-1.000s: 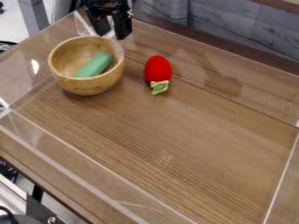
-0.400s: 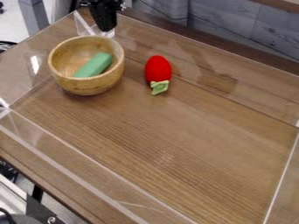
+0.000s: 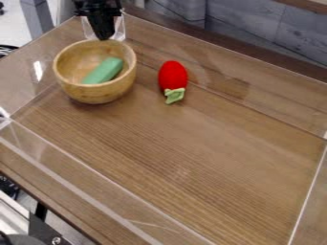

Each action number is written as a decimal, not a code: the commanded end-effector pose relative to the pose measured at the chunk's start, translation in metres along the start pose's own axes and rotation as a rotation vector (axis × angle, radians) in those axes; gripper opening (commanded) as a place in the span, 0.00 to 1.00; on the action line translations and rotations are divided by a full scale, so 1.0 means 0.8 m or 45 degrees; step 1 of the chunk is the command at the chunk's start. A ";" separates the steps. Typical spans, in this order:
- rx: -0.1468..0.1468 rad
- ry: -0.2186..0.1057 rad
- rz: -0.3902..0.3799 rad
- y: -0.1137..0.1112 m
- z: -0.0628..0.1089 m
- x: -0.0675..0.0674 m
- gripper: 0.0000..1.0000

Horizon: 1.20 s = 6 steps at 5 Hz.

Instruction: Put the green stick in the brown bowl

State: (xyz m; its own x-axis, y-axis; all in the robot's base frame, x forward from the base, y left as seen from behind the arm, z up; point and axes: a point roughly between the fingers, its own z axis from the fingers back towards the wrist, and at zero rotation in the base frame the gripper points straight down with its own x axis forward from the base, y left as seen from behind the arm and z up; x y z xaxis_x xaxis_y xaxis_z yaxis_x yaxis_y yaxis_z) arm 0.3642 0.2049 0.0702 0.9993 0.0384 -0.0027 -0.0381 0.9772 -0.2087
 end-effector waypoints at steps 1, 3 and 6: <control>0.036 -0.041 0.061 0.011 0.007 0.005 0.00; 0.037 -0.015 0.177 -0.010 -0.025 0.004 0.00; 0.036 0.011 0.219 -0.014 -0.023 -0.009 0.00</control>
State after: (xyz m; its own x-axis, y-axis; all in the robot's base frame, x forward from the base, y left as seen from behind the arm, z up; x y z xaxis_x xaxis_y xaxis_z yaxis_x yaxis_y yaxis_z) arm 0.3557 0.1868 0.0338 0.9733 0.2101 -0.0919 -0.2243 0.9559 -0.1894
